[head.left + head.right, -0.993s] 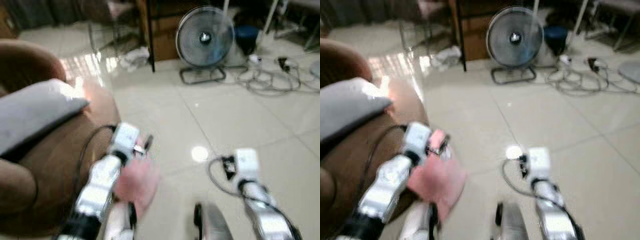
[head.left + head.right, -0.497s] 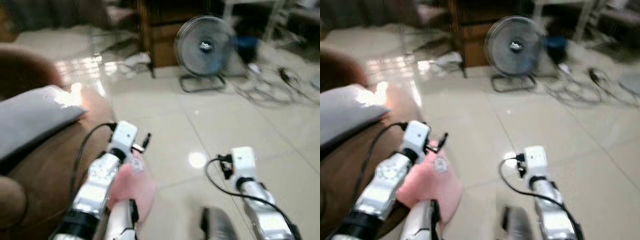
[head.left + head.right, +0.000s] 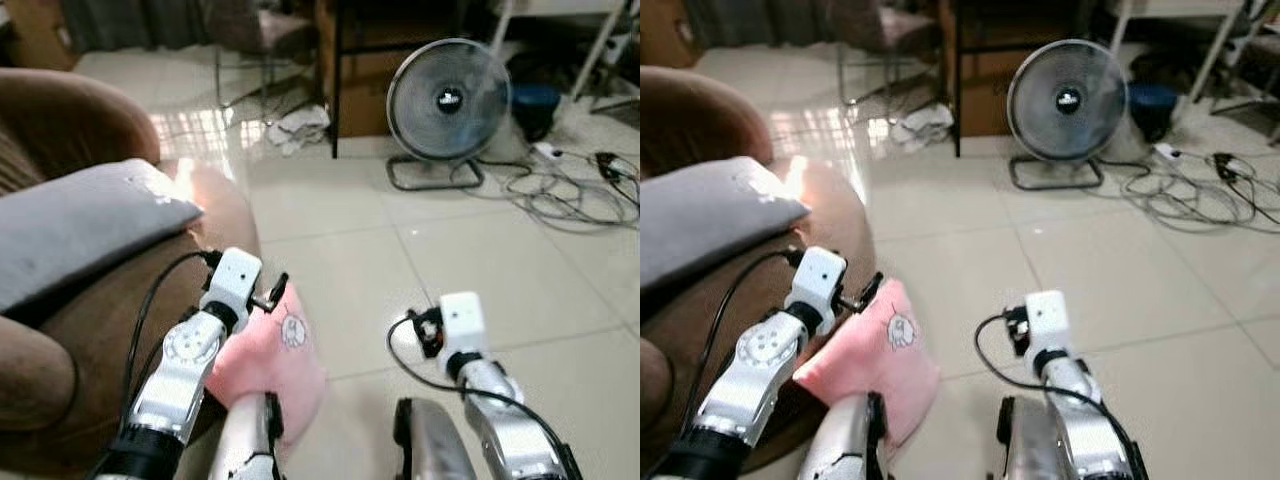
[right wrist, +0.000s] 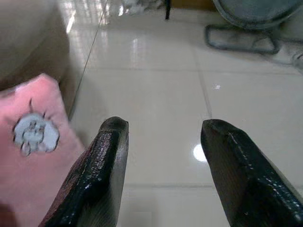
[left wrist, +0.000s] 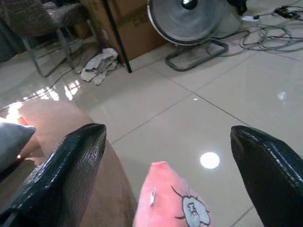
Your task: Move the pillow to the sofa from floor
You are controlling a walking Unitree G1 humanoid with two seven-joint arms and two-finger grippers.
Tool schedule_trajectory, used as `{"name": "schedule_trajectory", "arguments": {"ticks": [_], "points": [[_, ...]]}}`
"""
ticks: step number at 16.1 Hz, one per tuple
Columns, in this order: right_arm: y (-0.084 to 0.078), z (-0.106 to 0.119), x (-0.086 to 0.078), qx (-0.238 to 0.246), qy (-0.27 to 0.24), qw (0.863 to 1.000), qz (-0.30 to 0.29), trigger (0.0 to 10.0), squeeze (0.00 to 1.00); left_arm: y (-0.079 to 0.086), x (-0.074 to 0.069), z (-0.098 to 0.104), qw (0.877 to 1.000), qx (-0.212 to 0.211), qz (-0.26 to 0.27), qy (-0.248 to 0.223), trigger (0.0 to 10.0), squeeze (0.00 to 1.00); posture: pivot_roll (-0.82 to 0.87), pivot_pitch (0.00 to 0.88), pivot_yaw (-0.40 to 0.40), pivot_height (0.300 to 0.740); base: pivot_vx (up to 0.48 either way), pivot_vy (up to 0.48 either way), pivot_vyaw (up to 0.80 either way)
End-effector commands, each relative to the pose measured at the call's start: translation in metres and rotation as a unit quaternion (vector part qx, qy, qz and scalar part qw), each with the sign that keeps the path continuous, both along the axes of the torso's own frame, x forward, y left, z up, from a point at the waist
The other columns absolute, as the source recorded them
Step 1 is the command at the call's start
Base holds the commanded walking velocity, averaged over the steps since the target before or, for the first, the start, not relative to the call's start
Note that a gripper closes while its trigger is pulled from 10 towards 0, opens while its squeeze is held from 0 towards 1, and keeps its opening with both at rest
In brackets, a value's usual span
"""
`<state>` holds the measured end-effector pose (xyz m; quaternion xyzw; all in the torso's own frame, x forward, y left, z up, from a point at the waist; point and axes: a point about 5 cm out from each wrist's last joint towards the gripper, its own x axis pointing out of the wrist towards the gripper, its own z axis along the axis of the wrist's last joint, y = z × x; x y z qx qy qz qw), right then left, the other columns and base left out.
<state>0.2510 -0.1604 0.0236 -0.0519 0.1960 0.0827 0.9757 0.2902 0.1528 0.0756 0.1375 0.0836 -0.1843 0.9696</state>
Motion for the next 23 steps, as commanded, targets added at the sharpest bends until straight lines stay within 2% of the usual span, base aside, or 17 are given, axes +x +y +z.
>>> {"name": "schedule_trajectory", "arguments": {"ticks": [1,9,10,12,13,14,15,17,18,20,21,23], "points": [[0.000,0.000,0.002,-0.002,0.002,1.000,0.007,10.0,0.00,0.000,0.000,0.001,1.000,0.001,-0.006,-0.002,10.0,0.00,-0.02,0.000,0.056,0.577,0.000,0.000,0.00],[-0.003,-0.011,-0.010,-0.004,0.008,1.000,0.002,10.0,0.00,-0.002,0.001,-0.001,1.000,0.011,-0.019,0.006,10.0,0.00,-0.02,0.000,0.058,0.577,0.000,0.000,0.00],[-0.003,-0.013,-0.013,-0.004,0.015,1.000,0.003,10.0,0.00,-0.003,0.002,-0.005,0.999,0.032,-0.037,0.019,10.0,0.00,-0.02,0.001,0.055,0.577,0.000,0.000,0.00],[-0.002,-0.020,-0.018,-0.011,0.040,0.999,0.028,10.0,0.00,-0.003,0.000,-0.025,0.989,0.086,-0.087,0.089,10.0,0.00,-0.02,0.004,0.055,0.577,0.000,0.000,0.00],[0.001,-0.016,-0.015,-0.016,0.035,0.998,0.048,10.0,0.00,0.002,0.005,-0.037,0.984,0.107,-0.073,0.121,10.0,0.00,-0.03,0.012,0.057,0.577,0.000,0.000,0.00],[0.003,-0.012,-0.011,-0.022,0.029,0.997,0.067,10.0,0.00,0.004,0.011,-0.043,0.983,0.108,-0.058,0.139,10.0,0.00,-0.03,0.018,0.056,0.577,0.000,0.000,0.00],[0.003,-0.011,-0.010,-0.024,0.026,0.997,0.073,10.0,0.00,0.003,0.013,-0.044,0.983,0.104,-0.053,0.144,10.0,0.00,-0.03,0.018,0.056,0.577,0.000,0.000,0.00],[0.007,-0.015,-0.012,-0.020,0.048,0.994,0.099,10.0,0.00,0.001,0.019,-0.052,0.977,0.122,-0.042,0.172,10.0,0.00,-0.04,0.037,0.059,0.577,0.000,0.000,0.00],[0.009,-0.024,-0.021,-0.025,0.078,0.989,0.126,10.0,0.00,0.000,0.021,-0.056,0.977,0.088,-0.008,0.194,10.0,1.00,-0.05,0.068,0.060,0.577,0.000,0.000,0.00],[0.010,-0.025,-0.026,-0.026,0.082,0.987,0.138,10.0,0.00,0.001,0.026,-0.055,0.978,0.037,0.033,0.202,10.0,1.00,-0.07,0.091,0.064,0.577,0.000,0.000,0.00],[0.012,-0.018,-0.029,-0.023,0.063,0.987,0.146,10.0,0.00,0.003,0.030,-0.053,0.979,0.027,0.053,0.194,10.0,1.00,-0.09,0.122,0.064,0.577,0.000,0.000,0.00],[0.016,-0.005,-0.037,-0.019,0.028,0.984,0.173,10.0,0.00,0.012,0.029,-0.055,0.978,0.053,0.062,0.190,10.0,1.00,-0.11,0.182,0.058,0.577,0.000,0.000,0.00]]}}
